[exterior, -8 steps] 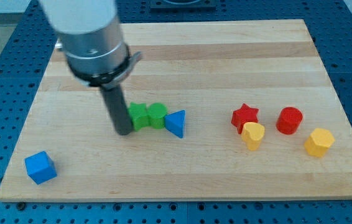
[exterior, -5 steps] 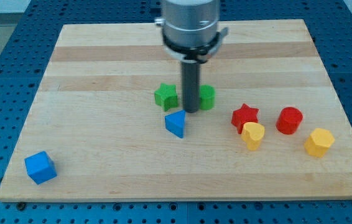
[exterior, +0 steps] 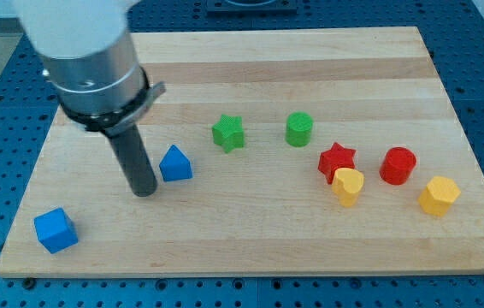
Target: Push the triangle into the cube
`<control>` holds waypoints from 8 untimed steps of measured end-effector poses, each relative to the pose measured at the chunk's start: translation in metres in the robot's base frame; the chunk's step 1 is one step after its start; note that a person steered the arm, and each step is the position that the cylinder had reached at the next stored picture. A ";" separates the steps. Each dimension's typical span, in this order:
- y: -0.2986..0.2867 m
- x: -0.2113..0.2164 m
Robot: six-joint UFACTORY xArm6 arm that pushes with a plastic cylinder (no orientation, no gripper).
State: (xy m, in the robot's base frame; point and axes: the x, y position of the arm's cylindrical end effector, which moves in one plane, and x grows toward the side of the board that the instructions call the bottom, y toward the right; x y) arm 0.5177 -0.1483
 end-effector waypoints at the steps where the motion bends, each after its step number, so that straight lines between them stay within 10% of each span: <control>1: 0.010 0.005; 3: 0.112 -0.024; 6: -0.062 -0.001; 8: -0.034 -0.054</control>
